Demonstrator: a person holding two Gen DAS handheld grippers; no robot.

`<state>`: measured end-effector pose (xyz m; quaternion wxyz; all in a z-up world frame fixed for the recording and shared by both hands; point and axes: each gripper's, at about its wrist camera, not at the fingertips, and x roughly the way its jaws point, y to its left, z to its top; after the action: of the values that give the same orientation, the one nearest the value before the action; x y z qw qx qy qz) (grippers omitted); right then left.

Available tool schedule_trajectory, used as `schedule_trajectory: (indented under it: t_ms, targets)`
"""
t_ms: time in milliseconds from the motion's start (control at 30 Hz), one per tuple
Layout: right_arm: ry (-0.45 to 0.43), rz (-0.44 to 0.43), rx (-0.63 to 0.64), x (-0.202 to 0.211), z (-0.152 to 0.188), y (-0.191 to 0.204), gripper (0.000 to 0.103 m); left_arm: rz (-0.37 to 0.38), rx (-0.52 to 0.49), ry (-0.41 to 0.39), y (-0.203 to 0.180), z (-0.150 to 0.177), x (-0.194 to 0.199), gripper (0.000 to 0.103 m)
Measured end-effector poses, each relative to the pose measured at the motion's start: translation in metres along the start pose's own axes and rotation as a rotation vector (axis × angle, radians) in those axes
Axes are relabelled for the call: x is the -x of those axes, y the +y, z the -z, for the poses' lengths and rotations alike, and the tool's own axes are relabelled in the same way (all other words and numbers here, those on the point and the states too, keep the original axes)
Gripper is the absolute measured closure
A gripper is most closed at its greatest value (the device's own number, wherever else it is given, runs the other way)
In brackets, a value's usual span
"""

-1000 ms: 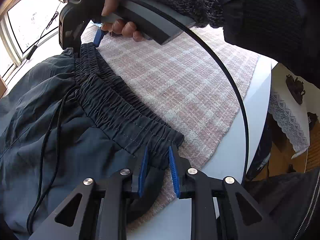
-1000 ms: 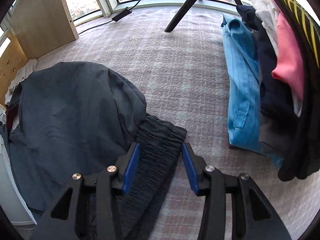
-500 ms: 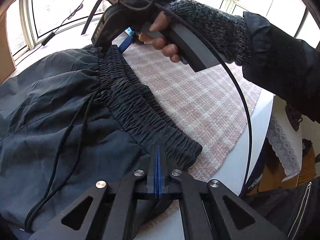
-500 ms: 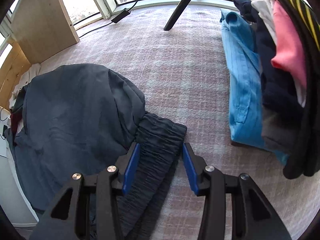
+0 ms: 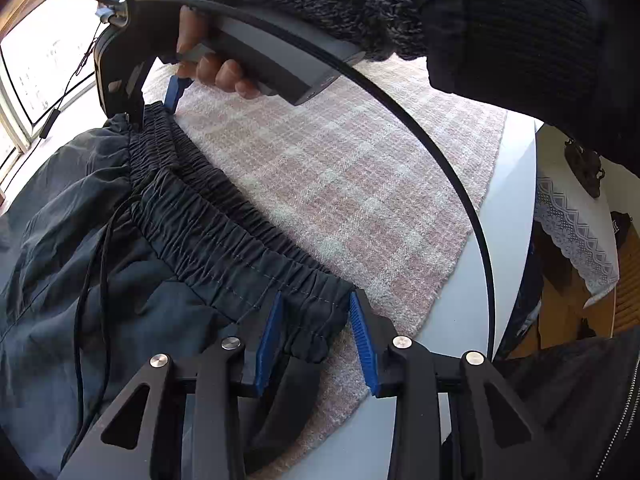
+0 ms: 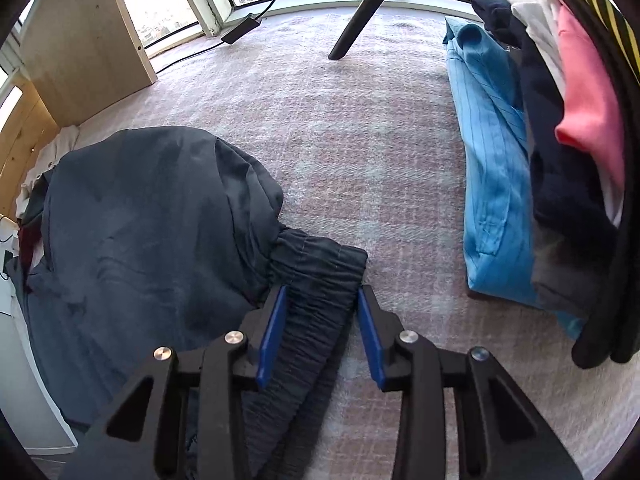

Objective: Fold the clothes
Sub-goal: 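Lower the trousers onto the cloth with both grippers holding the waistband, then open both grippers and release the trousers waistband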

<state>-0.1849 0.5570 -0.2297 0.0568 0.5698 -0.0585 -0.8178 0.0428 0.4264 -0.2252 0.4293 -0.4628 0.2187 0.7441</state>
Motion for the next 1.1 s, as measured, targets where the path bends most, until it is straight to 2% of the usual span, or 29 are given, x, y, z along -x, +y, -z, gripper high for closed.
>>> schedule_trajectory:
  t_ms: [33,133,200,233,300,333,367,400,600,700,800,900,967,1067,1100]
  targets:
    - [-0.002,0.003,0.003,-0.001,0.000,0.000,0.066,0.002,-0.001,-0.005,0.000,0.000,0.000,0.071]
    - [-0.023,0.005,0.004,-0.002,0.001,0.001,0.064,0.017,0.014,-0.026,0.003,0.000,0.003,0.087]
    - [-0.052,0.012,0.013,0.000,0.004,0.002,0.068,0.044,0.059,-0.037,0.010,-0.002,0.008,0.092]
    - [-0.066,0.015,0.017,0.001,0.005,0.003,0.069,0.065,0.096,-0.047,0.016,-0.002,0.013,0.093]
    - [-0.092,0.009,0.023,0.008,0.005,0.002,0.084,0.117,0.179,-0.080,0.029,-0.005,0.029,0.094]
    - [-0.105,-0.001,0.025,0.014,0.004,0.001,0.086,0.143,0.220,-0.096,0.035,-0.006,0.036,0.094]
    - [-0.117,-0.010,0.026,0.020,0.003,0.000,0.094,0.158,0.242,-0.115,0.039,-0.008,0.046,0.094]
    - [-0.130,-0.019,0.028,0.025,0.002,-0.001,0.096,0.166,0.252,-0.134,0.042,-0.010,0.054,0.094]
    - [-0.186,-0.041,0.005,0.056,-0.002,-0.008,0.098,0.219,0.324,-0.187,0.057,-0.020,0.080,0.094]
    - [-0.236,-0.018,0.021,0.076,-0.004,-0.007,0.099,0.249,0.280,-0.192,0.040,-0.029,0.082,0.094]
    - [-0.265,0.076,0.078,0.102,-0.006,-0.008,0.099,0.298,0.221,-0.203,0.015,-0.045,0.080,0.094]
    - [-0.307,0.274,0.178,0.128,-0.002,-0.008,0.099,0.352,0.146,-0.229,-0.014,-0.062,0.073,0.094]
    - [-0.297,0.354,0.208,0.133,0.002,-0.012,0.099,0.400,0.131,-0.201,-0.028,-0.069,0.056,0.092]
    - [-0.209,0.442,0.272,0.106,0.006,-0.016,0.097,0.418,0.174,-0.073,-0.034,-0.070,0.019,0.091]
    - [-0.180,0.446,0.304,0.098,0.008,-0.015,0.097,0.438,0.183,-0.068,-0.029,-0.066,0.024,0.093]
